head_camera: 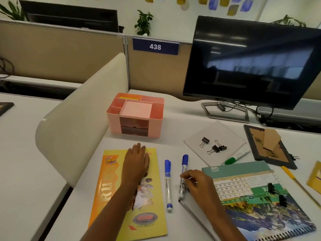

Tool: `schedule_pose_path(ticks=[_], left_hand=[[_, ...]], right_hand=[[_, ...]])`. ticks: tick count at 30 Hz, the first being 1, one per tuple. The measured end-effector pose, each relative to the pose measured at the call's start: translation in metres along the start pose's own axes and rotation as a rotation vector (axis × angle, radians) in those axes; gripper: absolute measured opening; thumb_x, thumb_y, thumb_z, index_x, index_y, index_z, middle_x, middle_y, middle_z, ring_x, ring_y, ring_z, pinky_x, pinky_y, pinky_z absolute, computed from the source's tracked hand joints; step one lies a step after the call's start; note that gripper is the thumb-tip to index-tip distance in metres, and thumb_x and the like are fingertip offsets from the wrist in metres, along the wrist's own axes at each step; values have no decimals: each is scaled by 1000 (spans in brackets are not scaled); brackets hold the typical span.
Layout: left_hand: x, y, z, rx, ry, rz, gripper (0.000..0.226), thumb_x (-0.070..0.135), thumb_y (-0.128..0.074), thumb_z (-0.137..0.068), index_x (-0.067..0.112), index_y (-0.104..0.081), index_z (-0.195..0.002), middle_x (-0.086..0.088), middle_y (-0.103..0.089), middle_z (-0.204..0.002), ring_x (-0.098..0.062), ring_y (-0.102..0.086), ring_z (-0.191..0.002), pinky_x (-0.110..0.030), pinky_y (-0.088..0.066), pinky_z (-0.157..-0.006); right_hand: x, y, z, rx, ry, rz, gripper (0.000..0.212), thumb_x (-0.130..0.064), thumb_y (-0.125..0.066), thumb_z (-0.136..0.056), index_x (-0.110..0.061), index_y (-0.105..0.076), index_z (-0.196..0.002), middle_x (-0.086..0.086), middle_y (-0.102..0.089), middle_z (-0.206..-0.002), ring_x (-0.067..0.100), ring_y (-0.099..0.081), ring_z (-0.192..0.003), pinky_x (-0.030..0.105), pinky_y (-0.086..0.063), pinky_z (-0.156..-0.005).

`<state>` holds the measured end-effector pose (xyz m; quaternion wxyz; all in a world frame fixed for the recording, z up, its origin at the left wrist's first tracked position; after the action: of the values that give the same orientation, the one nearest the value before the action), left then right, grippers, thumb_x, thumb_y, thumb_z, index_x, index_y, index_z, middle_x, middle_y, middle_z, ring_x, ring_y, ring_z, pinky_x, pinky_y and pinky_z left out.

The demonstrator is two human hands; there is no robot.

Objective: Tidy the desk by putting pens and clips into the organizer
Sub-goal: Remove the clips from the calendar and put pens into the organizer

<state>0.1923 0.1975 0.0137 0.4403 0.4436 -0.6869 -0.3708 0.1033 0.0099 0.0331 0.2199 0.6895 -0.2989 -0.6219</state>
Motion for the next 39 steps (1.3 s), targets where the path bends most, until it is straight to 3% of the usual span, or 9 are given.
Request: schedule_pose_path(ticks=[3, 7, 11, 16, 21, 26, 29, 34, 39], left_hand=[[0, -1, 2, 0, 1, -11, 44, 24, -35, -80, -1, -69, -92, -22, -70, -95, -35, -69, -80, -44, -56, -70], [0, -3, 2, -23, 5, -14, 45, 24, -34, -81, -3, -68, -95, -24, -69, -97, -37, -68, -84, -47, -55, -73], [-1, -4, 3, -25, 16, 30, 43, 21, -38, -84, -6, -65, -101, -27, -66, -105, -39, -65, -93, -49, -51, -82], [-4, -3, 5, -35, 69, 86, 44, 19, -40, -85, -7, -60, -114, -28, -59, -120, -41, -56, -110, -50, -43, -96], [-2, -1, 6, -34, 77, 80, 38, 16, -46, -82, -7, -63, -107, -28, -63, -111, -42, -62, -99, -50, -48, -88], [-2, 0, 5, -49, 69, 39, 43, 22, -36, -82, -5, -68, -94, -24, -69, -96, -37, -68, -83, -46, -55, -72], [-1, 0, 4, -48, 45, 10, 44, 23, -35, -80, -3, -69, -90, -22, -70, -91, -35, -69, -77, -42, -56, -67], [-1, -2, 3, -51, 28, -16, 44, 24, -35, -80, 0, -69, -90, -19, -71, -92, -33, -69, -78, -40, -57, -67], [-3, -3, 3, -50, 36, -9, 44, 26, -35, -80, 1, -70, -91, -19, -71, -93, -31, -70, -81, -39, -57, -70]], right_hand=[[6, -2, 19, 0, 44, 45, 12, -4, -61, -83, -12, -68, -88, -16, -56, -77, -8, -58, -71, 2, -44, -69], [4, -1, 36, 1, 104, 82, 7, -13, -60, -84, -12, -66, -88, -3, -63, -83, -6, -53, -71, 2, -42, -70], [0, -5, 47, -12, 134, 98, 13, -24, -59, -83, -14, -64, -90, -13, -49, -83, -9, -44, -76, -1, -36, -71], [3, -20, 56, -81, 126, 246, 18, -21, -61, -84, -17, -62, -101, -1, -62, -99, 8, -52, -92, 8, -33, -74], [-10, -22, 52, -106, 193, 348, 18, -26, -63, -69, -29, -60, -87, -12, -65, -70, 0, -56, -62, 3, -32, -60], [-21, 12, 26, -38, 125, 143, 22, -17, -56, -87, -15, -59, -109, -5, -52, -83, -6, -43, -70, 2, -35, -61], [-42, 48, 5, 28, 46, -26, 20, -10, -60, -83, -15, -62, -102, -9, -54, -77, 3, -52, -68, 13, -48, -63], [-82, 112, -25, 150, 63, -317, 16, -7, -57, -84, -22, -61, -84, -4, -62, -79, 5, -62, -66, 8, -53, -60], [-69, 126, -49, 278, -108, -867, 16, -1, -53, -86, -12, -54, -74, 4, -57, -73, 10, -63, -64, 14, -57, -61]])
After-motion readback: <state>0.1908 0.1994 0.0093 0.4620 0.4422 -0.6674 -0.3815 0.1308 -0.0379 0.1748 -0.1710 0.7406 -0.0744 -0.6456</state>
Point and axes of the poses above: each hand's wrist, its own z-axis away from the middle knuckle, its own y-axis out of the back of the hand, x = y × z, the point moved 10 cm from there along -z, towards the middle knuckle
